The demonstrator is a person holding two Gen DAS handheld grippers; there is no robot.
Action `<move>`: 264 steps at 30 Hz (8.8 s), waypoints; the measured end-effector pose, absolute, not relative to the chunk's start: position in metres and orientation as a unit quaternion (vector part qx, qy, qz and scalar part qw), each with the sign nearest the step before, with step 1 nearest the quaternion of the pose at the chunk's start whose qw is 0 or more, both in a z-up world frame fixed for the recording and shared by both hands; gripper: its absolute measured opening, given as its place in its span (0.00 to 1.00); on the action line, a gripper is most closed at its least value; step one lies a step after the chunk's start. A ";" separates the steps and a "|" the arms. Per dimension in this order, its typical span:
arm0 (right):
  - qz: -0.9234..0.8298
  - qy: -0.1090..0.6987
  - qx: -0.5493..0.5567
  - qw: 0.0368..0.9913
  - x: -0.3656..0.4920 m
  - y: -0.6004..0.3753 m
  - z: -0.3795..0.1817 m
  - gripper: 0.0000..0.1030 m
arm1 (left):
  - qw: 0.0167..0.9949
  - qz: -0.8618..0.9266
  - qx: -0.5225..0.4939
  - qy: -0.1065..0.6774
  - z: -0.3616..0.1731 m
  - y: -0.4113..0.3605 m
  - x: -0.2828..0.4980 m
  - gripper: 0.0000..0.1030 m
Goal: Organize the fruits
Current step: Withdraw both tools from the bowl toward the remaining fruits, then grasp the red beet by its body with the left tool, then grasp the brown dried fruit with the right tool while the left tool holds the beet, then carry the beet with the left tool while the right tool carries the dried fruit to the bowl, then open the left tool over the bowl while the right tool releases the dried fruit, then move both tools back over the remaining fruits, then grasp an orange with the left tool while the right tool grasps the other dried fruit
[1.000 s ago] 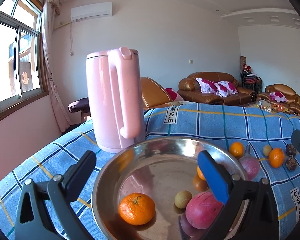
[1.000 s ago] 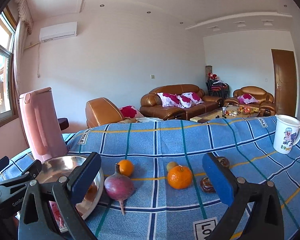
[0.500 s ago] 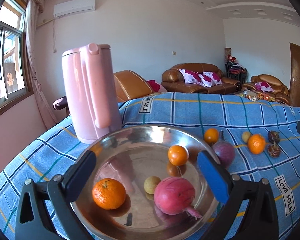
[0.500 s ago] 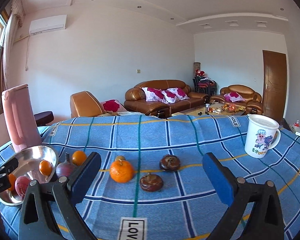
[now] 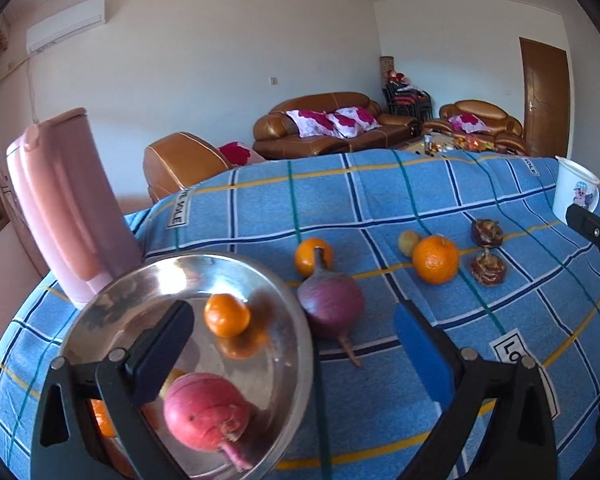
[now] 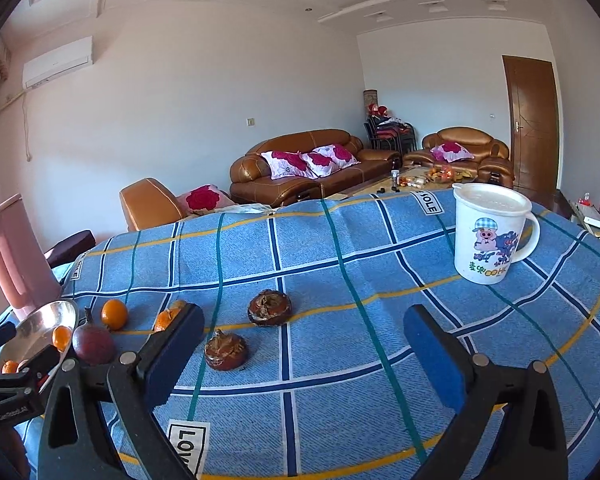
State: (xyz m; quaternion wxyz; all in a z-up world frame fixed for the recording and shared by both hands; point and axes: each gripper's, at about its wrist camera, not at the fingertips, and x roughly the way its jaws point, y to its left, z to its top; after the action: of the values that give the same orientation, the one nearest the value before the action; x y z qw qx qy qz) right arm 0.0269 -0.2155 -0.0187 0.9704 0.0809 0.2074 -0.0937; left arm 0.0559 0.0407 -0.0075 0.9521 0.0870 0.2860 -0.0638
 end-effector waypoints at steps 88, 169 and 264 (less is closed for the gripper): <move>-0.012 0.431 0.021 0.902 0.136 -0.157 -0.071 0.48 | 0.939 -0.125 0.031 0.320 -0.004 0.027 0.063 0.51; 0.141 0.350 0.015 0.926 0.116 0.052 -0.053 0.43 | 0.940 0.067 0.067 0.327 -0.024 0.180 0.091 0.51; -0.099 0.295 0.084 0.947 0.066 -0.254 -0.033 0.80 | 0.925 -0.069 0.063 0.368 -0.032 -0.072 0.120 0.90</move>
State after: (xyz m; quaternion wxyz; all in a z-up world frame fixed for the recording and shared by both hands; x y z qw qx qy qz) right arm 0.0656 -0.2540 -0.0327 0.9466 0.0842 0.2950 -0.0991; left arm 0.1199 -0.0717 -0.0323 0.9250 0.0629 0.3684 -0.0689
